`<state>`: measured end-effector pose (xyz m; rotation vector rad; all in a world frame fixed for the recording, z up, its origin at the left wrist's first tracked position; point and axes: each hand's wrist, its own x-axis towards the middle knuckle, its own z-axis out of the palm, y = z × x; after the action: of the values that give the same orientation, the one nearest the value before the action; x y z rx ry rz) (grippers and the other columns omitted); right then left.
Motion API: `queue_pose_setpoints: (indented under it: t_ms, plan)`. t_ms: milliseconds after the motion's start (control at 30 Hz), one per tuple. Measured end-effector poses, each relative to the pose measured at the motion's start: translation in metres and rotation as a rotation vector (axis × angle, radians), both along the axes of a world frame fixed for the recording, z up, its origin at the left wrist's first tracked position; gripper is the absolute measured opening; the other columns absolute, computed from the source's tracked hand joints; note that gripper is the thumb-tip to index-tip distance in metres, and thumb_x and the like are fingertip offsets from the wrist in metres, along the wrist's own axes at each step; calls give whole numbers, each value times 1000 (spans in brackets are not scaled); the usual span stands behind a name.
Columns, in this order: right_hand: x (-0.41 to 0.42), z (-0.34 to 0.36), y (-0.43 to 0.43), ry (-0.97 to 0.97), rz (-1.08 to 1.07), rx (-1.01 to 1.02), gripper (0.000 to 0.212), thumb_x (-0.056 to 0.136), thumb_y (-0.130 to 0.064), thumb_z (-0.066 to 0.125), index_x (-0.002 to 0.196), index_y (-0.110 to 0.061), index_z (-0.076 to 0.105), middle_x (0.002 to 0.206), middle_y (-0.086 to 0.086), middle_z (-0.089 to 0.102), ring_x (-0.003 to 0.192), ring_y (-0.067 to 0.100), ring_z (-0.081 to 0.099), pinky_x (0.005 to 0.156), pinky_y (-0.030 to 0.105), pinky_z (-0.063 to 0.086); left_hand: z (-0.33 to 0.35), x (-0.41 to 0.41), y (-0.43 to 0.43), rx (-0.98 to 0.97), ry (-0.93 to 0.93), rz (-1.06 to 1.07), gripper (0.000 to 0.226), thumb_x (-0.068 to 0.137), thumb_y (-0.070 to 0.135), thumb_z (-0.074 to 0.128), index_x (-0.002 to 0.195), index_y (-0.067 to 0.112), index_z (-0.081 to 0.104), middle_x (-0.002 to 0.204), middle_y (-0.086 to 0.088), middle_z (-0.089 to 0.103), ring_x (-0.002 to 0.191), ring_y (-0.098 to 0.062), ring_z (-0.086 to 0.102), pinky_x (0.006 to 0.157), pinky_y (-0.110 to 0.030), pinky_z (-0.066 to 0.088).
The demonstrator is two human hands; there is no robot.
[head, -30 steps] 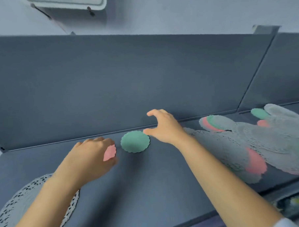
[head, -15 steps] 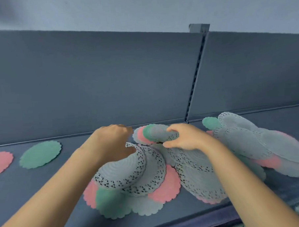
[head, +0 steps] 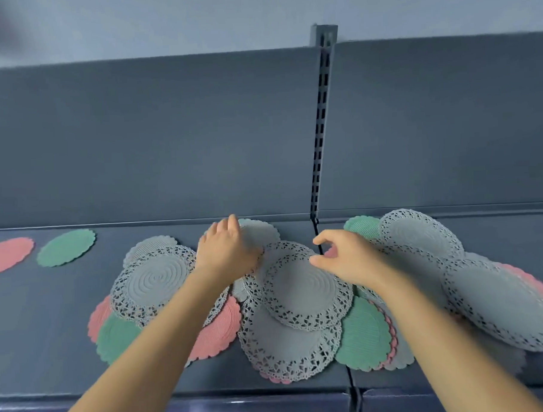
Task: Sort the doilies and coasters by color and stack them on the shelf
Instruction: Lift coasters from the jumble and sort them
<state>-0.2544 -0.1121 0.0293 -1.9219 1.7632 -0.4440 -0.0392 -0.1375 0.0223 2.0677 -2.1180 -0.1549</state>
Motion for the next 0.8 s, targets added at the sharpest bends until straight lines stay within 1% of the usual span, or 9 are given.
queue_pose_setpoints:
  t_ms: [67,167,300,367,433,533,667,733,800]
  plan:
    - [9,-2,0,-14,38,-23,38,86,-36,64,121,-24,58,113,-5,59,102,11,54,88,27,42,-6,8,-6,6,66,133,72,90,51,51,138,3,27,137,-14,46,128,-33,42,101,-41,35]
    - [25,-1,-9,5,115,-62,40,87,-39,62,125,-26,54,131,-8,55,120,14,52,99,37,43,-12,13,-15,47,141,185,53,93,39,49,129,4,33,126,-15,55,116,-34,52,91,-39,39]
    - [49,0,-28,38,192,-12,55,90,-40,58,138,-21,42,141,0,48,129,19,46,101,37,41,-27,15,-15,-44,281,222,50,86,28,61,130,12,43,128,-9,55,120,-34,47,95,-40,39]
    - [64,5,-39,118,197,33,61,88,-46,57,140,-19,37,143,2,46,129,23,45,98,38,43,-36,16,-11,-178,415,119,57,81,13,64,135,14,44,132,-8,50,121,-32,45,99,-39,37]
    - [79,7,-49,137,122,26,63,85,-52,57,134,-16,41,138,4,50,125,27,48,92,37,45,-41,15,-5,-298,543,-36,66,76,-6,60,136,16,45,129,-3,47,120,-22,45,102,-30,36]
    - [93,-10,-56,33,-30,-43,64,85,-52,58,132,-12,43,136,7,51,125,29,46,93,38,43,-43,17,-2,-392,704,-27,60,79,-12,58,130,19,49,115,11,47,106,-9,50,88,-13,41]
    - [99,-38,-59,3,-66,-140,61,88,-47,56,138,-14,41,136,6,48,127,27,41,102,38,37,-40,25,-1,-392,1017,163,43,84,-2,65,118,22,53,106,14,55,81,3,58,75,-15,50]
    - [96,-40,-69,-162,-113,-100,57,86,-39,62,135,-13,47,131,8,49,123,27,44,102,39,38,-39,25,-1,-352,1089,215,41,83,-2,66,117,19,53,110,15,56,74,7,58,71,-12,51]
    - [92,-42,-76,-328,-141,-89,48,83,-29,67,127,-13,55,122,7,53,115,25,51,95,33,41,-37,25,1,-324,1135,234,40,82,-5,66,114,15,55,109,9,61,73,2,59,70,-13,52]
